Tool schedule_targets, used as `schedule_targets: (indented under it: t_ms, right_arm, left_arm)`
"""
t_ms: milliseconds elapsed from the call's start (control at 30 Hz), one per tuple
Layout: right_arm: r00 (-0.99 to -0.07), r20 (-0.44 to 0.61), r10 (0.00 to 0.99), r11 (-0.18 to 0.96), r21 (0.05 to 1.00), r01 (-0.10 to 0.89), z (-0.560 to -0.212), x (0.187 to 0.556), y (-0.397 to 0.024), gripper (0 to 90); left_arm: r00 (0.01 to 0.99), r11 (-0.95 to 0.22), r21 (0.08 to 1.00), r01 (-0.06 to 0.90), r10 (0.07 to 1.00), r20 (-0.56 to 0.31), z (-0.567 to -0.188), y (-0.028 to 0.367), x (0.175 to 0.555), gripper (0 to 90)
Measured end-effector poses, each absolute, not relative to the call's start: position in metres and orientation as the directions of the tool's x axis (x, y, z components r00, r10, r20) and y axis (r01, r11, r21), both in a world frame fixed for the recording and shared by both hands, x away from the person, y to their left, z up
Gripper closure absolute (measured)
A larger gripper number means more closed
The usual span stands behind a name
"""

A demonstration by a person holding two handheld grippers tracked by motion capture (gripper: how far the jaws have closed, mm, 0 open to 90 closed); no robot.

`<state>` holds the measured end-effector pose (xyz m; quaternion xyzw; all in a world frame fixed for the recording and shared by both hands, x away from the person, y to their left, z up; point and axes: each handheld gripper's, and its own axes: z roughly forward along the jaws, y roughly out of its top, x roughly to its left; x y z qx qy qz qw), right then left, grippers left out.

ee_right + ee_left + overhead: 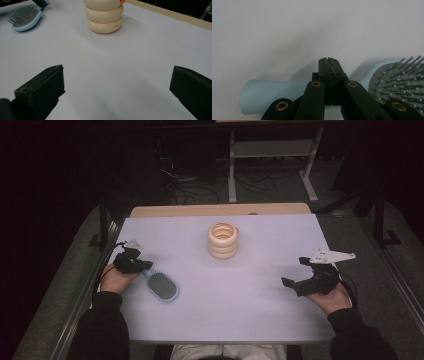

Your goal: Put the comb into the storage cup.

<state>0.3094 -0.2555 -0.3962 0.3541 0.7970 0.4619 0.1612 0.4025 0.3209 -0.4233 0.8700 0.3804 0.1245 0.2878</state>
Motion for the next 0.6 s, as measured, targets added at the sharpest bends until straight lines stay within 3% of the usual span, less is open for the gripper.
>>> schedule_targets:
  t_ms: [600]
  right_arm:
    - [-0.697,0.071,0.713,0.318,0.854,0.412,-0.395,0.308,-0.256,0.0]
  left_arm:
    - [0.678,-0.556,0.574,0.601,0.735,0.001,-0.424,0.329,0.373,90.0]
